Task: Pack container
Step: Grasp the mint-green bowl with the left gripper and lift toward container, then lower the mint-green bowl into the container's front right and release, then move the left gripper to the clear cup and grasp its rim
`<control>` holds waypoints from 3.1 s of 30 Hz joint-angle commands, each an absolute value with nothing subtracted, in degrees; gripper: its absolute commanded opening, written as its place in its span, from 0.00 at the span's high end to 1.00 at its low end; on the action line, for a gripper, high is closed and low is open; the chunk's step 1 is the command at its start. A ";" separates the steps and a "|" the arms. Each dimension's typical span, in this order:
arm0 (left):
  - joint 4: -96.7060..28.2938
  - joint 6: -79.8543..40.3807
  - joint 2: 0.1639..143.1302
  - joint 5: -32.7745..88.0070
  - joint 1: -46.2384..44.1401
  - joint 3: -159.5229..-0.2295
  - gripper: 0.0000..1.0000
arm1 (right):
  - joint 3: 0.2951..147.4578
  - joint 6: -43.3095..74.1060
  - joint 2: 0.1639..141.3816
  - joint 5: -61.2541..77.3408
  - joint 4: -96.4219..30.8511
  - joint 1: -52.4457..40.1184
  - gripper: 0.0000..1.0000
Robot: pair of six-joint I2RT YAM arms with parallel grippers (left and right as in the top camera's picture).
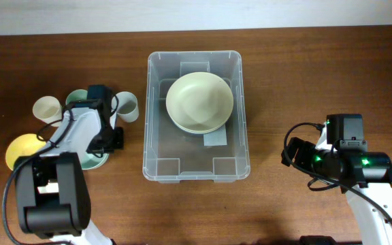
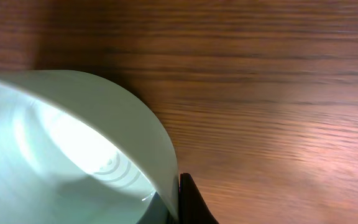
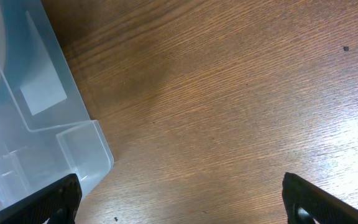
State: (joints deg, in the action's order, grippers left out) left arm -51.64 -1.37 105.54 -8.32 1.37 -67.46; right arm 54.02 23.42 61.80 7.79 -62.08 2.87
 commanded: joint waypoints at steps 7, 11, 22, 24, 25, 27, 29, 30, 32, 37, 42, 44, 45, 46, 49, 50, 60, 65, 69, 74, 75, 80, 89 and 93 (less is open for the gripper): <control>-54.15 -1.34 94.17 -6.72 0.84 -67.13 1.00 | 53.91 23.40 61.89 5.28 -62.08 2.26 0.01; -55.16 -1.37 91.29 -6.72 0.84 -67.13 1.00 | 53.91 23.42 61.87 5.32 -62.15 2.26 0.01; -58.04 1.26 78.04 -5.19 -6.55 -73.52 1.00 | 53.91 23.44 61.89 5.17 -61.98 2.28 0.01; -59.48 2.96 76.95 -5.19 -10.31 -77.65 1.00 | 53.95 24.75 61.87 3.99 -61.93 2.33 0.01; -60.47 3.38 76.88 -5.19 -12.49 -79.90 1.00 | 53.95 26.28 61.87 2.70 -61.95 2.33 0.01; -61.45 3.57 77.14 -5.17 -16.62 -83.22 1.00 | 54.08 28.29 61.80 -0.16 -61.95 2.33 0.01; -61.43 3.88 77.36 -4.78 -21.17 -85.08 0.99 | 54.50 29.54 61.76 -1.78 -61.89 2.74 0.01; -61.23 4.69 77.60 -3.60 -23.20 -85.49 1.00 | 54.78 29.69 61.76 -1.96 -61.89 3.20 0.01; -60.47 4.84 78.26 -0.95 -26.63 -85.71 1.00 | 55.44 29.74 61.76 -1.76 -61.98 4.89 0.01; -57.71 4.86 83.55 5.41 -34.52 -85.71 1.00 | 56.07 29.19 61.78 1.54 -62.35 10.00 0.01; -55.33 6.35 89.82 8.01 -40.16 -85.71 1.00 | 56.07 28.77 61.78 1.67 -62.78 10.96 0.01; -54.39 6.33 92.53 9.39 -42.15 -85.71 1.00 | 56.07 28.77 61.78 1.69 -62.78 10.96 0.01; -54.17 6.33 94.00 9.47 -43.03 -85.71 1.00 | 56.07 28.77 61.78 1.72 -62.87 10.96 0.01; -54.06 6.31 95.18 9.52 -43.66 -85.71 1.00 | 56.07 28.77 61.78 1.69 -63.07 10.96 0.01; -54.08 6.31 98.85 12.67 -45.52 -85.71 1.00 | 56.07 28.75 61.78 1.67 -63.44 10.96 0.01; -54.15 6.31 99.68 13.98 -45.95 -85.71 1.00 | 56.07 28.75 61.78 1.67 -63.40 10.96 0.01; -55.48 6.11 103.44 15.22 -47.83 -85.67 0.82 | 56.07 27.90 61.78 1.69 -63.42 10.96 0.01; -55.29 6.11 103.44 13.13 -47.57 -85.67 0.51 | 56.07 27.42 61.78 1.67 -63.61 10.96 0.01; -55.37 6.11 103.37 11.55 -47.35 -86.15 0.52 | 56.07 27.42 61.78 1.69 -63.64 10.96 0.01; -57.30 6.11 101.95 7.88 -45.56 -91.05 0.52 | 56.07 27.24 61.78 1.67 -63.81 10.96 0.01; -59.48 6.11 100.62 4.62 -44.01 -93.89 0.51 | 56.07 27.22 61.78 1.65 -63.79 10.96 0.01; -66.26 6.09 96.29 -4.78 -36.07 -100.62 0.49 | 56.07 26.37 61.78 1.65 -63.77 10.96 0.01; -65.19 3.46 94.37 -2.48 -12.80 -101.25 0.33 | 56.07 25.93 61.78 1.69 -63.77 10.96 0.01; -64.10 3.49 97.80 0.10 -6.61 -101.25 0.33 | 56.07 25.93 61.78 1.69 -63.81 10.96 0.01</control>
